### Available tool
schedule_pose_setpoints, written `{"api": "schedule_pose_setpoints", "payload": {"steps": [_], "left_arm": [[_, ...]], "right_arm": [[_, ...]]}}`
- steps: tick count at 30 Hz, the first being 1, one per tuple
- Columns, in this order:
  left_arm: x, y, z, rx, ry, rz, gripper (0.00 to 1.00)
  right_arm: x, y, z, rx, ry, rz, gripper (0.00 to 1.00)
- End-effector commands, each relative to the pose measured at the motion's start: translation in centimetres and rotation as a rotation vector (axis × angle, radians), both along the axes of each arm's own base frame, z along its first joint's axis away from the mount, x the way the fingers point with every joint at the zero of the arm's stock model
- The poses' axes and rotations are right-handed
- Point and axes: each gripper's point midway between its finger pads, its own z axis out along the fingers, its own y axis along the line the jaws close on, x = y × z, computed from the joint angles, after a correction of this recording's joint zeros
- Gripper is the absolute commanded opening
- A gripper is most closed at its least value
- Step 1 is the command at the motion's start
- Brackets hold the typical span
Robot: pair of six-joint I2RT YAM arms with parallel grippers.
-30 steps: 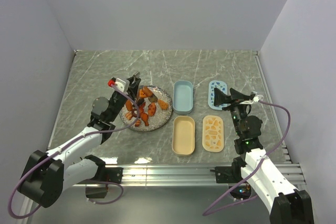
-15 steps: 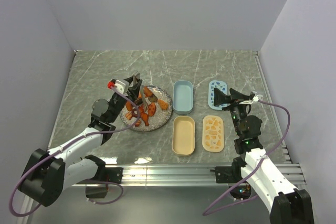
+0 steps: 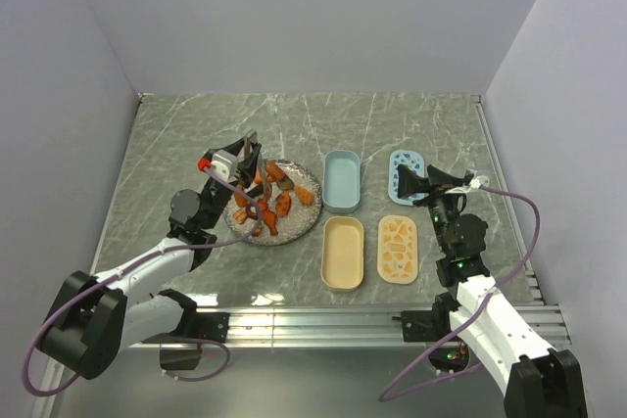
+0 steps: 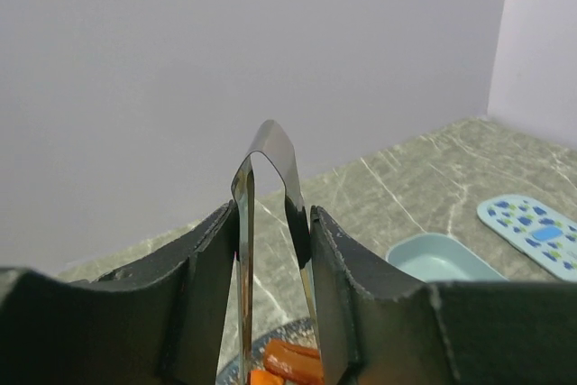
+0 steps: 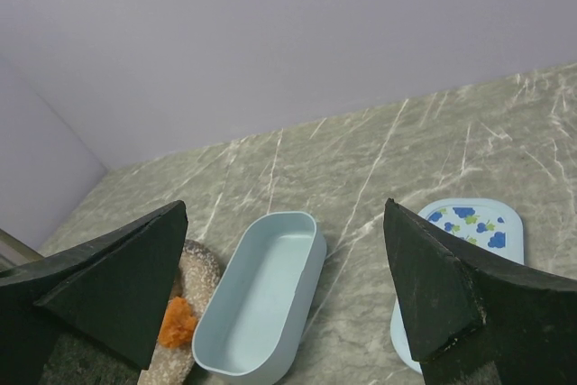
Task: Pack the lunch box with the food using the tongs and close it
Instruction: Pick up the food using the clamp
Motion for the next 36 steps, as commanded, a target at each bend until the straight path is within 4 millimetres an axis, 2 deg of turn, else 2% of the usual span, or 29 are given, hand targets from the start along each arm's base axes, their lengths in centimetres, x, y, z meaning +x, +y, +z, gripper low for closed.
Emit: {"api": "schedule_pose_setpoints", "payload": {"steps": [1,10,13,19,23,31,36], "left_arm": [[-0.3,0.6,3.0,-0.032,-0.120,0.030,0.42],[2.0,-0.3,0.0,0.017,-0.074,0.042,0.39],[2.4,-0.4,-0.4,0.023,-0.080,0.049,0.39],[3.0,-0.4,-1.1,0.027,-0.061,0.064,0.30],[2.8,-0.3,-0.7,0.025,-0.063,0.064,0.18],[1.4,0.3,2.2,-0.003,-0.085,0.057,0.13],[1.0,0.3,2.9,-0.007,-0.081,0.050,0.12]], "right_arm": [[0.0,0.2,1.7,-0.005,-0.056,0.003,0.96],[-0.2,0.0,1.9,0.000,-0.069,-0.003,0.96],[-0.2,0.1,1.7,-0.003,-0.067,0.001,0.96],[-0.1,0.1,1.8,-0.003,-0.068,0.001,0.96],[-0.1,0.2,1.8,-0.003,-0.068,0.004,0.96],[-0.1,0.2,1.8,-0.003,-0.067,0.001,0.96],[-0.1,0.1,1.6,-0.003,-0.065,-0.002,0.96]]}}
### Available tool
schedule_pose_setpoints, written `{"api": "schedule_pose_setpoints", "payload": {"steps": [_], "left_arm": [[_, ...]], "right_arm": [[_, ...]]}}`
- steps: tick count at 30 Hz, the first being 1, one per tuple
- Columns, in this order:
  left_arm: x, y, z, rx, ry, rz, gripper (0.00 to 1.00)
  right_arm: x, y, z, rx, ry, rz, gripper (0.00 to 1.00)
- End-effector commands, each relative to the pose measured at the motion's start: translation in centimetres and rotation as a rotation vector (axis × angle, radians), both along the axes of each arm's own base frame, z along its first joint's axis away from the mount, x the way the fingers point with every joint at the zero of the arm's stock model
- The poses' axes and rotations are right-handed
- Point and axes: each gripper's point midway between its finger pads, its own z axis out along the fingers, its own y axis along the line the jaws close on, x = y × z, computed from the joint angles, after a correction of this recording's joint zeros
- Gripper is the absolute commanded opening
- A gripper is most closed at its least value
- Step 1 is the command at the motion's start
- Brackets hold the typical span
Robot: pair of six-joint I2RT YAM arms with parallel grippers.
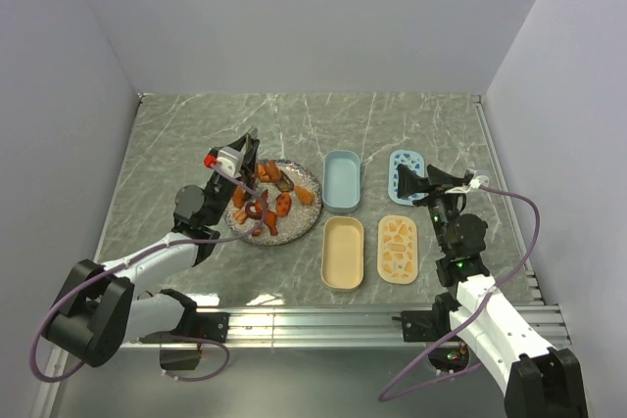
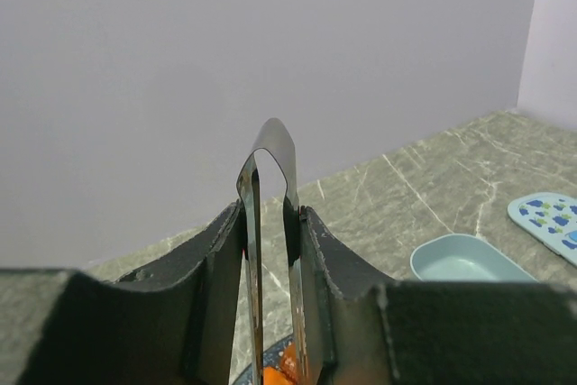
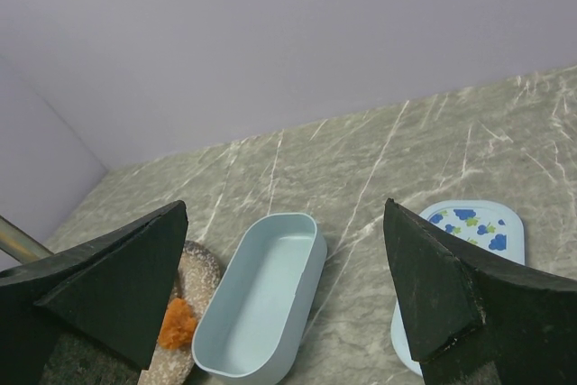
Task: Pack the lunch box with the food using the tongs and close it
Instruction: Pick up the food using the clamp, then place the food into the lunch box
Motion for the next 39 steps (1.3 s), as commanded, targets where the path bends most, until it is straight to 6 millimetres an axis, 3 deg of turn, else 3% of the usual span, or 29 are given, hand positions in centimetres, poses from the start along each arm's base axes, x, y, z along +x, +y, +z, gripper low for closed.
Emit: {"api": "schedule_pose_setpoints", "payload": {"steps": [1,9,15,20,21,22,24,25,27,28,30,31,33,35,36,37,39], "left_arm": [[-0.5,0.1,3.6,-0.042,-0.070,-0.004,0.12],[-1.5,-0.9,4.9,-0.049,-0.078,-0.027,0.12],[-2.3,-3.4,6.6,-0.051,-0.089,-0.115,0.11],[-2.1,-6.6,8.0,-0.049,-0.096,-0.177,0.11],[-1.6,-7.4,7.4,-0.041,-0.078,-0.187,0.11],[-1.7,-8.3,8.3,-0.049,-0.090,-0.205,0.11],[-0.9,-9.9,7.5,-0.035,-0.067,-0.227,0.11],[-1.0,-10.8,8.6,-0.049,-0.083,-0.248,0.11],[-0.2,-12.5,7.8,-0.040,-0.062,-0.270,0.11],[-0.2,-13.5,8.9,-0.053,-0.078,-0.288,0.12],[0.6,-15.5,7.8,-0.042,-0.052,-0.318,0.12],[0.8,-16.2,8.9,-0.056,-0.074,-0.329,0.12],[1.5,-17.8,8.0,-0.053,-0.055,-0.353,0.12],[2.0,-18.8,8.9,-0.065,-0.070,-0.367,0.12],[2.5,-19.7,7.9,-0.057,-0.049,-0.380,0.12],[2.7,-20.2,8.6,-0.065,-0.063,-0.388,0.12],[3.4,-21.1,7.9,-0.059,-0.053,-0.395,0.12]], "right_arm": [[-0.2,0.1,1.8,0.001,-0.067,-0.001,0.96],[-0.2,0.1,1.7,0.001,-0.064,-0.003,0.96],[-0.2,-0.1,1.9,0.001,-0.065,-0.011,0.96],[-0.2,-0.3,2.4,0.001,-0.070,-0.024,0.96],[-0.3,-0.3,2.4,0.002,-0.069,-0.025,0.96],[-0.3,-0.5,2.5,0.003,-0.069,-0.034,0.96],[-0.5,-0.8,2.8,0.008,-0.079,-0.045,0.96],[-0.7,-0.9,3.0,0.011,-0.083,-0.051,0.96],[-1.0,-1.0,3.2,0.016,-0.094,-0.053,0.96],[-1.1,-1.2,3.3,0.019,-0.098,-0.058,0.96],[-1.5,-1.3,3.4,0.023,-0.108,-0.060,0.96],[-1.5,-1.3,3.4,0.025,-0.110,-0.061,0.96],[-1.7,-1.4,3.3,0.027,-0.112,-0.064,0.96],[-1.7,-1.5,3.2,0.027,-0.108,-0.067,0.96],[-1.6,-1.5,3.2,0.028,-0.107,-0.070,0.96],[-1.6,-1.5,3.0,0.027,-0.104,-0.070,0.96],[-1.6,-1.6,3.0,0.027,-0.104,-0.075,0.96]]}}
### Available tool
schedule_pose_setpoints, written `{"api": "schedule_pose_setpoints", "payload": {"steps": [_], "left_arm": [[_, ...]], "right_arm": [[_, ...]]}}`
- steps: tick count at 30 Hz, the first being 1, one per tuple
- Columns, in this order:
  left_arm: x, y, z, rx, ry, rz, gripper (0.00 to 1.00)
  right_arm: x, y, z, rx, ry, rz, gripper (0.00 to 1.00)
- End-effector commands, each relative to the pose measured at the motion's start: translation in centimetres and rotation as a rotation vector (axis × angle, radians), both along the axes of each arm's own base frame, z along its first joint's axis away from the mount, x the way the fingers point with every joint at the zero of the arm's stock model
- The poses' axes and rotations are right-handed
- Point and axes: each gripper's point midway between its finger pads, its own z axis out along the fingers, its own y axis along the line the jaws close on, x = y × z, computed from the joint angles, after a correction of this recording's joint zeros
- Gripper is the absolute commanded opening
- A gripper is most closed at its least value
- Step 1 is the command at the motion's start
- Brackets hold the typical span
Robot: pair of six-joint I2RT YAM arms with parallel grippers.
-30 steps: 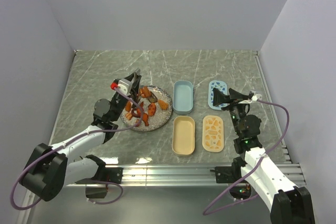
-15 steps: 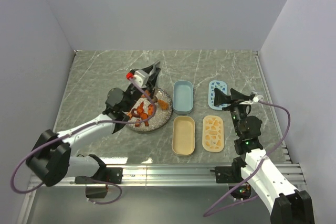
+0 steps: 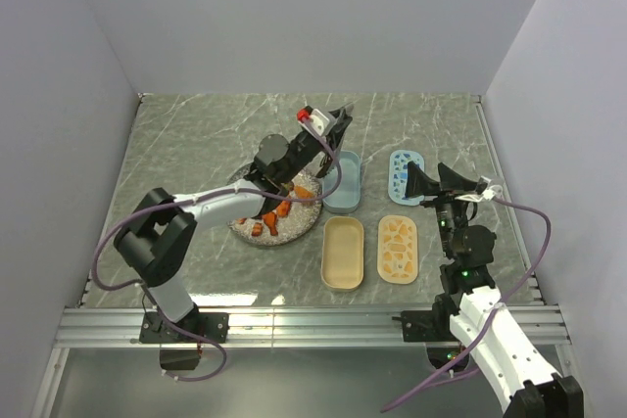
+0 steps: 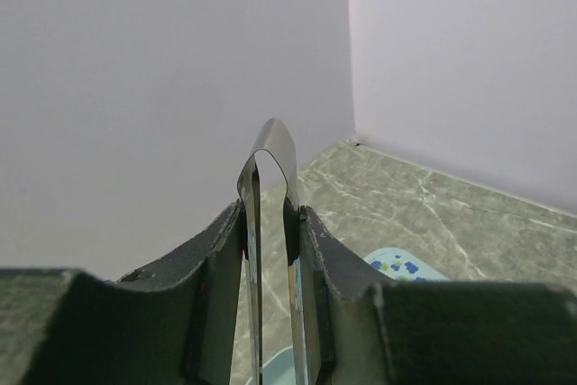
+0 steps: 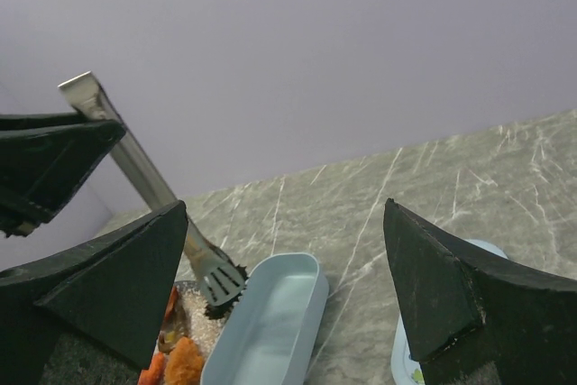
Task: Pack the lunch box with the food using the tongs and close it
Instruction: Place the food into the lunch box
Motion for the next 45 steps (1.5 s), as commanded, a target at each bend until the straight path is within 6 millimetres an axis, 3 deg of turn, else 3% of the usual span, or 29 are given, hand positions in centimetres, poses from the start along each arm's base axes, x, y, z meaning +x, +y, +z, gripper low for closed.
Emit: {"api": "schedule_pose_setpoints", "payload": {"steps": [1,12,18,25,31,35,36,45], "left_arm": [[-0.3,-1.5,4.5,-0.094,-0.089,-0.054,0.12],[2.0,-3.6,2.5,-0.066,-0.057,-0.050,0.15],[2.2,-3.7,2.2,-0.067,-0.049,-0.050,0.23],[2.4,-3.3,1.7,-0.063,-0.041,-0.031,0.39],[2.2,-3.1,2.3,-0.072,-0.054,-0.027,0.42],[1.7,-1.4,3.5,-0.098,-0.075,0.023,0.41],[1.3,-0.4,4.8,-0.115,-0.096,0.048,0.41],[-0.8,5.9,5.4,-0.165,-0.068,0.215,0.40]], "right_arm": [[-0.1,-0.2,0.0,0.000,-0.008,-0.016,0.96],[0.3,-0.3,-0.6,-0.004,0.009,-0.021,0.96],[0.2,-0.1,-0.5,-0.005,0.004,-0.015,0.96],[0.3,-0.1,-0.6,-0.006,0.007,-0.014,0.96],[0.3,0.0,-0.7,-0.007,0.008,-0.011,0.96],[0.4,0.0,-0.7,-0.008,0.008,-0.011,0.96],[0.4,0.0,-0.7,-0.008,0.008,-0.009,0.96],[0.5,0.2,-0.8,-0.011,0.010,-0.001,0.96]]}}
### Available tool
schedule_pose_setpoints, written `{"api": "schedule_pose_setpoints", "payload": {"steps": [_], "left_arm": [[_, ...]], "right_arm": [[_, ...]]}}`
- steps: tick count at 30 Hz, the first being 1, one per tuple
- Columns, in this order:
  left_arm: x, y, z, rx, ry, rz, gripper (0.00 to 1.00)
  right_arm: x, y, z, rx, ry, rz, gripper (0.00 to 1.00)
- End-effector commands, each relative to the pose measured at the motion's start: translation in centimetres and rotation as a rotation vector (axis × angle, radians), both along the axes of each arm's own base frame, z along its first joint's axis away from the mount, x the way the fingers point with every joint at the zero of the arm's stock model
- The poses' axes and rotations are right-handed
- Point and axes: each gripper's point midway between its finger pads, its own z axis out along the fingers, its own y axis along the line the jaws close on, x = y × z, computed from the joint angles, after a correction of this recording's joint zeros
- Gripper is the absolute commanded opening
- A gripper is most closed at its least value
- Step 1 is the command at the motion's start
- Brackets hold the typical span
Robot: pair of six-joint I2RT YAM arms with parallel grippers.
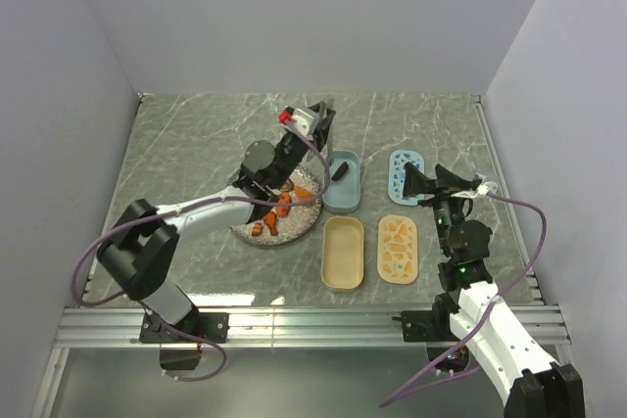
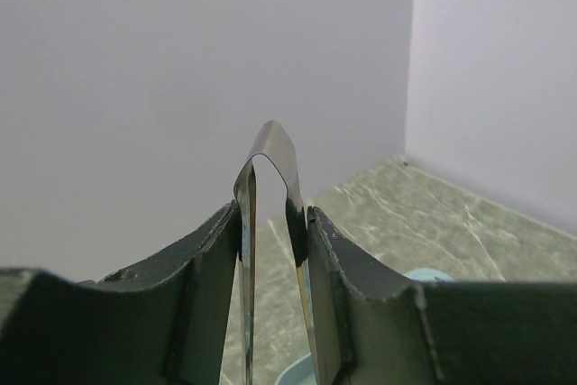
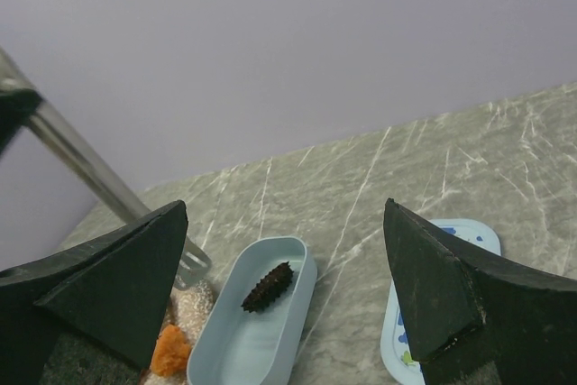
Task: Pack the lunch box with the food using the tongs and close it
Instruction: Place the food into the lunch box, then pick up the food using the clamp
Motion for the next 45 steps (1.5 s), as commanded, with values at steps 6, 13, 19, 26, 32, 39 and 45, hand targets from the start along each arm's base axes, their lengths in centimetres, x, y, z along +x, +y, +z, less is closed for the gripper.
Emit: {"api": "schedule_pose_setpoints", "payload": {"steps": [6,13,19,26,32,39,45], "left_arm": [[-1.9,6.7,2.3,-0.178,0.007,0.194,0.41],[-1.9,8.7,-0.8,-0.218,0.082,0.281,0.42],[-2.3,8.8,-2.6,-0.221,0.123,0.328,0.42],[-2.9,8.7,-3.9,-0.216,0.167,0.355,0.41],[-2.7,8.5,-5.5,-0.202,0.191,0.365,0.41],[-2.4,8.2,-6.1,-0.202,0.192,0.370,0.41],[-2.0,7.6,-6.6,-0.195,0.191,0.364,0.36]], "right_arm": [[-0.1,0.4,0.7,-0.003,-0.036,0.016,0.96],[0.0,0.6,0.6,-0.007,-0.032,0.028,0.96],[-0.1,0.7,0.7,-0.007,-0.035,0.031,0.96],[0.0,0.8,0.6,-0.008,-0.033,0.036,0.96],[0.0,0.8,0.6,-0.008,-0.034,0.036,0.96],[0.0,0.8,0.6,-0.010,-0.036,0.038,0.96],[0.1,1.0,0.5,-0.013,-0.032,0.046,0.96]]}}
